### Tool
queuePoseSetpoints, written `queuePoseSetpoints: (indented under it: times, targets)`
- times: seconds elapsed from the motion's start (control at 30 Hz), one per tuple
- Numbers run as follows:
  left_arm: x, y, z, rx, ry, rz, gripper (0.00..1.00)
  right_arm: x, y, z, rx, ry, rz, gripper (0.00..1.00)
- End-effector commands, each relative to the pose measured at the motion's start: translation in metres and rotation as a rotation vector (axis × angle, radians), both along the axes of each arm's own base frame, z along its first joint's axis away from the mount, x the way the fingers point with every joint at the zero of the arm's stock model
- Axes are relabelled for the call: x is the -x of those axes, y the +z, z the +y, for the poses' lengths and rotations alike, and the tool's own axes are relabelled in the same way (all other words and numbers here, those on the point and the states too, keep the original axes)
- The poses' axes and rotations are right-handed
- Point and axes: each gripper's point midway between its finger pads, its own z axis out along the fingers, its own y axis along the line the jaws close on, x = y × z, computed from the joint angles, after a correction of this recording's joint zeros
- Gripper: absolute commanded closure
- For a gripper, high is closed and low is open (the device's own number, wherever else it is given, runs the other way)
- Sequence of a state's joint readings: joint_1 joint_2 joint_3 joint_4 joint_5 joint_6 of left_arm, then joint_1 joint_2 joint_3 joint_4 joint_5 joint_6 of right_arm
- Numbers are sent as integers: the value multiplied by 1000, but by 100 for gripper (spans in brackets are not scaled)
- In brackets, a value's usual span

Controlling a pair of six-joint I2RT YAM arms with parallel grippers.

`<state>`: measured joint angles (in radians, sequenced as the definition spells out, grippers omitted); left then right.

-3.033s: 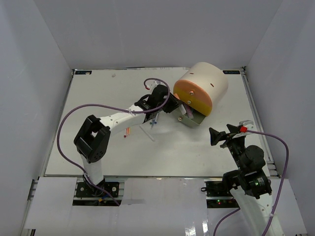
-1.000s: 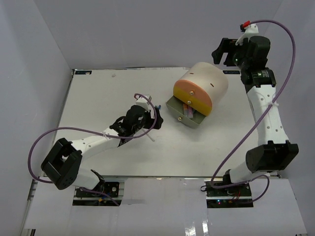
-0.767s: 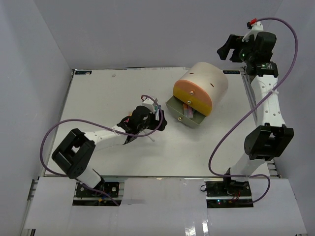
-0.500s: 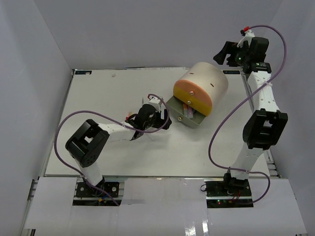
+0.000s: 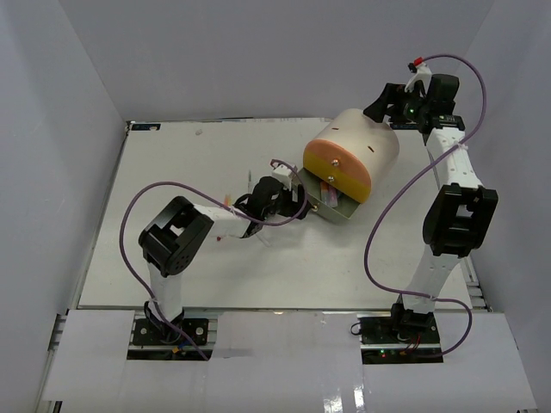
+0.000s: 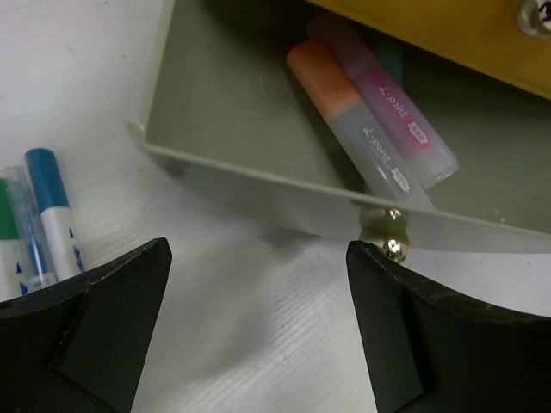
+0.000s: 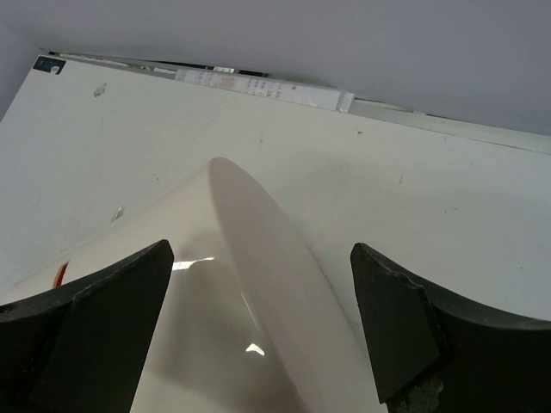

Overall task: Sort the stationery into containers
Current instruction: Close the drawer in the storage box.

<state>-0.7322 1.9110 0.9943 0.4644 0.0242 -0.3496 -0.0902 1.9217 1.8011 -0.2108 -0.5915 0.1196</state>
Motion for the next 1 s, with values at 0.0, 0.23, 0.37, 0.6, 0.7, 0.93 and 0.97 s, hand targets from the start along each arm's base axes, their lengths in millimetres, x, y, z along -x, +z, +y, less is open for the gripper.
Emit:
queuePoseSetpoints:
  times: [0.0, 0.23, 0.37, 0.6, 0.7, 0.93, 0.97]
  targets:
    - [-16, 23, -18, 49, -29, -72, 7, 2, 8, 5, -10, 44, -48, 10]
    - [-42, 32, -38, 69, -23, -122, 8, 4, -1, 12, -56, 65, -25, 10]
    - [-57, 41, -50, 95, -19, -154, 8, 5, -4, 13, -69, 70, -19, 10]
    - [-79, 47, -61, 122, 21, -190, 8, 7, -5, 14, -80, 71, -17, 10]
    - [-85, 47, -59, 128, 60, -190, 8, 8, -6, 13, -80, 62, -17, 10]
    - [-67, 52, -46, 107, 31, -186, 7, 6, -2, 8, -65, 30, -32, 10]
    - [-63, 64, -44, 116, 25, -199, 6, 6, -1, 8, -64, 27, -35, 10]
